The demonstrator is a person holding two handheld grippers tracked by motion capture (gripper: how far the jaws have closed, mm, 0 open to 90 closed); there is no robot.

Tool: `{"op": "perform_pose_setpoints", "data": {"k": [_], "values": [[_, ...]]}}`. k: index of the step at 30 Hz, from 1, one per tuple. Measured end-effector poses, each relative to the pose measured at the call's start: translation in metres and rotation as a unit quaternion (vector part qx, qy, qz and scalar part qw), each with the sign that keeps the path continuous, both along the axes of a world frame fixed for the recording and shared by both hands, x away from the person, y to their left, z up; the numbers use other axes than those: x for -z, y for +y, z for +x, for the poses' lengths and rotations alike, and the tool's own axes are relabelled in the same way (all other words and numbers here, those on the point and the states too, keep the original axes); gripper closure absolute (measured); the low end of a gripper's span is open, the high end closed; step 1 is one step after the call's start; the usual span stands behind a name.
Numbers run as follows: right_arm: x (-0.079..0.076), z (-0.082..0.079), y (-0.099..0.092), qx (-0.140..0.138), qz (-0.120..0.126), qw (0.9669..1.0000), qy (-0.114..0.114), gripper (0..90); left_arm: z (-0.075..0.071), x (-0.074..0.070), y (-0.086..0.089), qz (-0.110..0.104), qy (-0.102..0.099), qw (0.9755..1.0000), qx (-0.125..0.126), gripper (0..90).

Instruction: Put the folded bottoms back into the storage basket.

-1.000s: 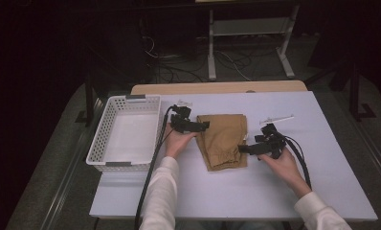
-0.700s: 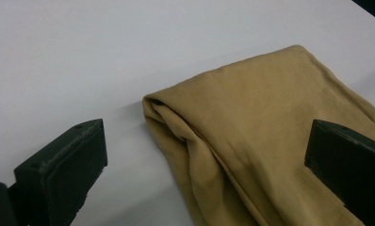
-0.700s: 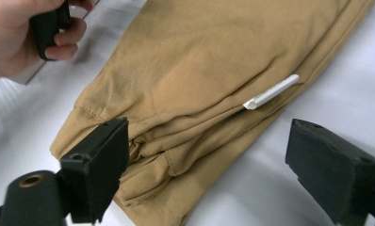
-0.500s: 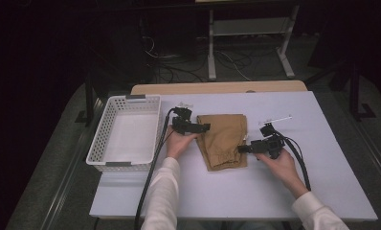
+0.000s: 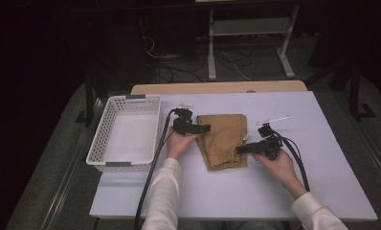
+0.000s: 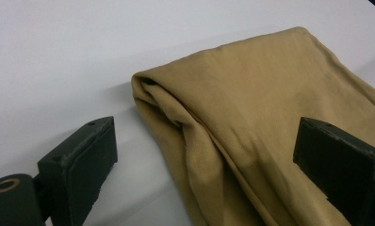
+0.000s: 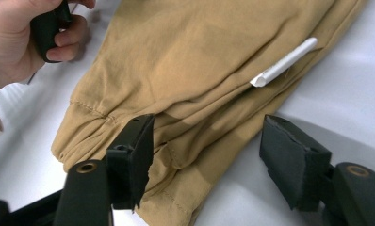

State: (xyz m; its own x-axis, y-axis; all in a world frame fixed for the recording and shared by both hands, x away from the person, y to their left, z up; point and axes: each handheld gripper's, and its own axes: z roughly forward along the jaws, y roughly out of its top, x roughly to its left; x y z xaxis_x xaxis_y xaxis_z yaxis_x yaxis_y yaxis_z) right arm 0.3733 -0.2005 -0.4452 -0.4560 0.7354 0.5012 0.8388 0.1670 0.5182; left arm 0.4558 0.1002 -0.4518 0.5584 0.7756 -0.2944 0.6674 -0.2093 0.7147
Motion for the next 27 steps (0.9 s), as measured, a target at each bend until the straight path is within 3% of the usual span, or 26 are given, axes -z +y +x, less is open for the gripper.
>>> {"op": "perform_pose_setpoints", "data": {"k": [2, 9, 12, 20, 21, 27], "values": [[0.000, 0.000, 0.000, 0.001, 0.000, 1.0000, 0.004, 37.3, 0.000, 0.000, 0.000, -0.001, 0.002, 1.0000, 0.002, 8.5], [0.000, -0.001, 0.005, 0.002, -0.002, 1.0000, 0.009, 41.6, 0.001, 0.002, 0.000, -0.010, 0.011, 0.9998, 0.011, 25.1], [0.000, -0.002, 0.009, 0.001, -0.011, 0.9999, 0.004, 44.9, 0.001, 0.002, -0.001, -0.007, 0.011, 0.9998, 0.014, 40.1], [0.000, -0.002, 0.017, -0.005, -0.021, 0.9998, -0.004, 63.3, 0.000, 0.003, -0.003, -0.004, 0.014, 0.9998, 0.015, 65.6], [-0.001, -0.003, 0.019, -0.006, -0.027, 0.9996, -0.007, 72.0, -0.001, 0.003, -0.004, -0.003, 0.012, 0.9997, 0.019, 68.8], [-0.005, -0.004, 0.023, -0.006, -0.038, 0.9993, -0.007, 80.3, -0.002, 0.000, -0.007, 0.005, 0.007, 0.9997, 0.021, 76.6]]}}
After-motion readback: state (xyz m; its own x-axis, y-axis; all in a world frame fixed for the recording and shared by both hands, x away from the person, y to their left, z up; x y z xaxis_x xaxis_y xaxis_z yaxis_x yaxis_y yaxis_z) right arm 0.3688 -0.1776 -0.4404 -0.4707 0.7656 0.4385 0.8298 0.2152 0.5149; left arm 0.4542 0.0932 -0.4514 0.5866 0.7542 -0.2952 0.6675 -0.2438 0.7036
